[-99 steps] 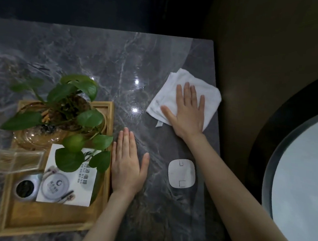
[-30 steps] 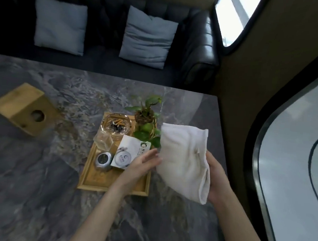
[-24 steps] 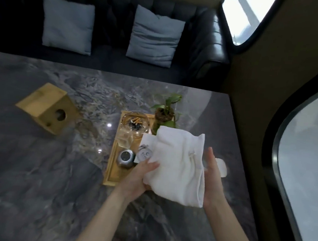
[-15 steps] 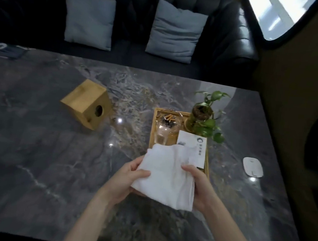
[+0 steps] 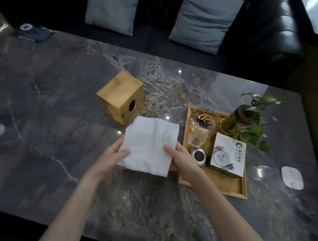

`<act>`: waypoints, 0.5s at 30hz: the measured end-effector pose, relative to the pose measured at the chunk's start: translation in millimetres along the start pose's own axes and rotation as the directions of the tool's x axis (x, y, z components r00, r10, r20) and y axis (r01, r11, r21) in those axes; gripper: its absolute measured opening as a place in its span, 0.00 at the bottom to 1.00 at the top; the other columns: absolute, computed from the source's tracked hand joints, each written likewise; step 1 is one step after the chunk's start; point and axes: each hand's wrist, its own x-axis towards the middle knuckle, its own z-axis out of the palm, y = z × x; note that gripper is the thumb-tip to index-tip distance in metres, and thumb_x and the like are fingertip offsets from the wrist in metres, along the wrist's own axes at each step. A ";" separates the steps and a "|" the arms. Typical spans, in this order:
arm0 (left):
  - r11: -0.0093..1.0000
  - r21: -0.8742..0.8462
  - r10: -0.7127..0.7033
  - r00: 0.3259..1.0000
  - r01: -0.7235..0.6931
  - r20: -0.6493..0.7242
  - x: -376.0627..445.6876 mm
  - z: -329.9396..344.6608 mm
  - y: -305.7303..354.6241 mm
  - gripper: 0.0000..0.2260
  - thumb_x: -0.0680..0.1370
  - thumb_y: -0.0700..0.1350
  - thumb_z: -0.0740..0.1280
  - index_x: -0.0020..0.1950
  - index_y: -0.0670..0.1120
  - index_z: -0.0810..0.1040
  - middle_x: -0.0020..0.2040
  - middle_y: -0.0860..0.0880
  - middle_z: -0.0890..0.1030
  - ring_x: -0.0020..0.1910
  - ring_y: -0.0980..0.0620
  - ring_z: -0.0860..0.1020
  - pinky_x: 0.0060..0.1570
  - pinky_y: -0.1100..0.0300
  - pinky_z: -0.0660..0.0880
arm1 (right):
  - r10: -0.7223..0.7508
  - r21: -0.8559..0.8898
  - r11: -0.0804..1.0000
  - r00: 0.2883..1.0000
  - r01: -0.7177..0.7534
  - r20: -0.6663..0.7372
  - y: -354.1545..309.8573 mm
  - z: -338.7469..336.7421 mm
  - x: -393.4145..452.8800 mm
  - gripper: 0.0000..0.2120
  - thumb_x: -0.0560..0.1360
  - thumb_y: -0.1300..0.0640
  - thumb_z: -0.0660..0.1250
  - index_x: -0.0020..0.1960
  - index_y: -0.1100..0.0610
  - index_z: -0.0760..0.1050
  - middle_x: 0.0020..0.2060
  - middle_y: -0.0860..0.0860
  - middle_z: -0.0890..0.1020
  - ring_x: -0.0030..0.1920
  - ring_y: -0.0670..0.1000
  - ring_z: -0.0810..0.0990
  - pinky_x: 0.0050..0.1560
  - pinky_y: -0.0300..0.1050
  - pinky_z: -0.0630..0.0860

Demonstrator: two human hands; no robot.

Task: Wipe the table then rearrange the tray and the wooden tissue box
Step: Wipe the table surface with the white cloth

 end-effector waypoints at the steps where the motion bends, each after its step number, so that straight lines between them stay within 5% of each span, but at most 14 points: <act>1: 1.000 0.000 -0.014 1.000 0.014 -0.026 3.7 -2.4 -6.6 0.24 0.76 0.38 0.63 0.69 0.54 0.64 0.58 0.55 0.76 0.49 0.58 0.79 0.37 0.62 0.80 | -0.007 -0.022 1.000 1.000 0.007 -0.017 4.3 2.8 6.1 0.13 0.79 0.55 0.59 0.63 0.50 0.70 0.55 0.51 0.80 0.52 0.53 0.80 0.47 0.52 0.81; 5: 0.998 -0.010 -0.068 0.996 0.068 -0.053 9.4 -7.7 -29.7 0.31 0.68 0.42 0.67 0.69 0.58 0.63 0.61 0.54 0.74 0.48 0.59 0.79 0.35 0.58 0.80 | 0.000 -0.125 0.992 0.996 -0.011 -0.087 23.9 10.3 19.6 0.09 0.78 0.57 0.59 0.56 0.49 0.73 0.52 0.52 0.80 0.46 0.50 0.80 0.45 0.52 0.80; 8: 0.992 -0.061 -0.119 0.985 0.112 -0.127 6.6 -10.9 -42.8 0.30 0.73 0.41 0.67 0.70 0.58 0.61 0.61 0.55 0.73 0.52 0.57 0.77 0.37 0.57 0.81 | -0.019 -0.117 0.993 0.991 0.004 -0.133 35.1 13.5 18.0 0.15 0.77 0.57 0.61 0.64 0.53 0.68 0.55 0.53 0.78 0.48 0.49 0.79 0.39 0.43 0.79; 12: 0.984 -0.101 -0.171 0.950 0.149 -0.262 -3.1 -10.8 -58.0 0.26 0.76 0.41 0.64 0.71 0.54 0.61 0.63 0.50 0.73 0.55 0.49 0.77 0.43 0.53 0.80 | -0.066 -0.249 0.968 0.978 0.014 -0.199 49.8 16.1 7.8 0.29 0.75 0.58 0.65 0.72 0.53 0.56 0.61 0.53 0.75 0.58 0.53 0.77 0.55 0.53 0.78; 15: 0.978 0.094 -0.133 0.898 0.188 -0.419 -13.2 -7.6 -67.6 0.26 0.75 0.44 0.66 0.71 0.54 0.61 0.56 0.44 0.78 0.47 0.45 0.80 0.43 0.47 0.80 | -0.147 -0.405 0.913 0.968 0.053 -0.205 59.1 18.1 -1.1 0.35 0.72 0.58 0.68 0.73 0.52 0.53 0.64 0.50 0.73 0.62 0.53 0.74 0.61 0.54 0.75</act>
